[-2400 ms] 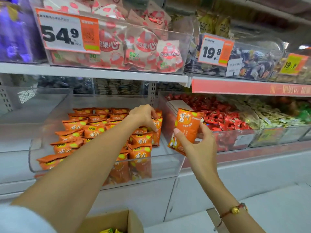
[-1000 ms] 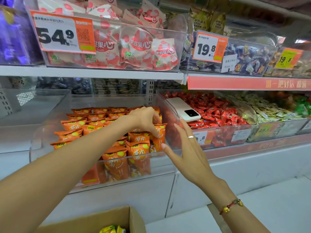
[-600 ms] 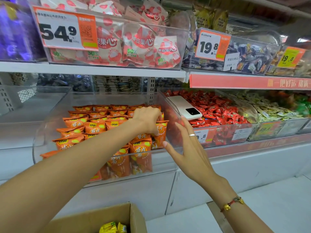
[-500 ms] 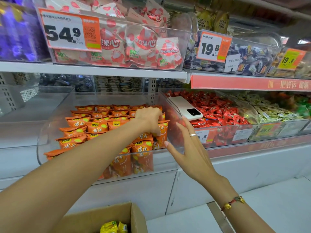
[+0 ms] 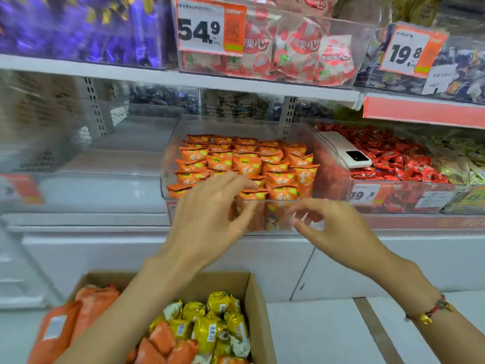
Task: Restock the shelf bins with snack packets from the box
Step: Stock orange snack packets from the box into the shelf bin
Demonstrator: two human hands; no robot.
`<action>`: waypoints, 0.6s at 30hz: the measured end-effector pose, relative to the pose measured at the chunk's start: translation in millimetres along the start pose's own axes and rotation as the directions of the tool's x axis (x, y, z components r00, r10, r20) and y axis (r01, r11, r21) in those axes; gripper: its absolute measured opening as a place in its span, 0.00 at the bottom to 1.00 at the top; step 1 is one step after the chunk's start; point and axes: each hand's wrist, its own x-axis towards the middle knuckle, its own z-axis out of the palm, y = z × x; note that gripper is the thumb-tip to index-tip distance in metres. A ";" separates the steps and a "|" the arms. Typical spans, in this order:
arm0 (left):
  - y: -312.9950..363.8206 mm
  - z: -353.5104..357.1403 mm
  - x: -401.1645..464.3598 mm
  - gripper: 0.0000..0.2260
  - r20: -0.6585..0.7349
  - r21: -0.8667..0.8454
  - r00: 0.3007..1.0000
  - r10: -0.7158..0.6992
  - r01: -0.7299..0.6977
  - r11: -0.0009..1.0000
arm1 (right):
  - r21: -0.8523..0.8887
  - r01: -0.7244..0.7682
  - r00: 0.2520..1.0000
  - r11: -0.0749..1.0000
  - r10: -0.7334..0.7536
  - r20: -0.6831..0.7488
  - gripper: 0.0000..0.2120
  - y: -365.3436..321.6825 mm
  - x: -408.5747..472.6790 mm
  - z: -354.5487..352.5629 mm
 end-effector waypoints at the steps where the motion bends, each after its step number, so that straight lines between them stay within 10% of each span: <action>1: -4.1 -6.2 -18.9 0.09 0.011 -0.005 0.999 -0.050 0.050 0.999 | 0.000 0.006 0.991 1.000 -0.006 0.131 0.06 -6.5 -0.1 6.3; 9: -59.4 -14.3 -169.4 0.11 0.221 0.118 0.827 -0.517 0.504 0.856 | -0.067 0.011 0.765 0.998 0.035 0.643 0.10 -50.3 -19.7 99.0; 18: -81.5 6.7 -260.5 0.17 0.479 0.422 0.647 -0.593 0.422 0.802 | -0.155 -0.015 0.505 0.988 0.141 0.851 0.30 -61.8 -96.8 221.4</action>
